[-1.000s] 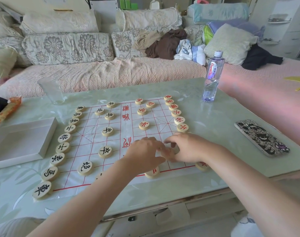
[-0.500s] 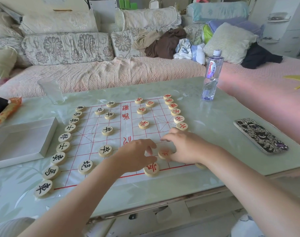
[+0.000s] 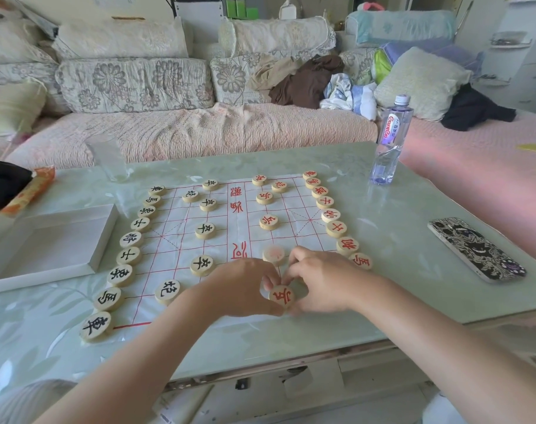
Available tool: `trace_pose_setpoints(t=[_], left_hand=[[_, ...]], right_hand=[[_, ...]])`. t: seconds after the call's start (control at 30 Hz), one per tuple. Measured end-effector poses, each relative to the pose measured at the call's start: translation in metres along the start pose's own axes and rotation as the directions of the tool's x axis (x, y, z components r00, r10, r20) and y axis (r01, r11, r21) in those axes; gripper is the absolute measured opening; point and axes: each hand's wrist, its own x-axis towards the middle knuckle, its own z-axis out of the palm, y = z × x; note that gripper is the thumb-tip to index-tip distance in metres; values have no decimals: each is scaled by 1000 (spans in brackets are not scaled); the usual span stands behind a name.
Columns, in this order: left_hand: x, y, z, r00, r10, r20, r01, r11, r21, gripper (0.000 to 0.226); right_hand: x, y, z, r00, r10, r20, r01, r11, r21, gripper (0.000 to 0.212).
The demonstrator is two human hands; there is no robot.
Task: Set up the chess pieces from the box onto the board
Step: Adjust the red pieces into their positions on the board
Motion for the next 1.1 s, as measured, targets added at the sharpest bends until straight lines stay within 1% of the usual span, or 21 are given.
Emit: trace_pose_setpoints(t=[0.07, 0.17, 0.23, 0.3, 0.37, 0.43, 0.5, 0.67, 0.7, 0.8, 0.9, 1.03, 1.1], left_hand=[[-1, 0, 0, 1000, 5, 2, -5, 1000, -2, 46], [1, -1, -8, 1000, -22, -5, 22, 999, -37, 47], [10, -3, -20, 998, -40, -50, 36, 996, -78, 38], [25, -10, -32, 988, -68, -141, 51, 991, -121, 23], [43, -18, -38, 964, -112, -241, 78, 986, -148, 17], [61, -25, -39, 947, -140, -289, 103, 985, -139, 20], [78, -31, -37, 940, -147, -309, 124, 988, -94, 26], [112, -49, -31, 940, -161, -300, 168, 986, -4, 43], [117, -53, -31, 944, -166, -285, 173, 985, 0, 45], [129, -64, -29, 957, -160, -242, 166, 986, 7, 46], [135, -72, -26, 953, -160, -256, 157, 987, -34, 40], [133, -78, -25, 944, -180, -278, 171, 984, -55, 31], [131, -80, -25, 937, -187, -296, 179, 982, -55, 31]], right_hand=[[0, 2, -1, 1000, 7, 12, -7, 1000, 22, 53], [3, 8, -13, 999, 42, 6, -43, 992, 115, 67], [14, 17, -25, 995, 82, -50, -71, 979, 189, 62], [30, 27, -34, 981, 128, -143, -84, 957, 277, 48], [48, 36, -37, 963, 184, -197, -116, 943, 312, 38], [67, 43, -35, 957, 232, -176, -178, 944, 278, 39], [87, 48, -33, 955, 262, -137, -224, 945, 239, 45], [129, 49, -26, 934, 331, -135, -308, 937, 167, 61], [134, 47, -25, 927, 347, -139, -328, 934, 143, 62], [145, 44, -24, 903, 390, -180, -381, 921, 86, 53], [150, 44, -24, 910, 384, -154, -377, 923, 73, 52], [151, 49, -27, 961, 277, 0, -271, 940, 207, 42], [157, 53, -28, 970, 240, 21, -238, 940, 244, 42]])
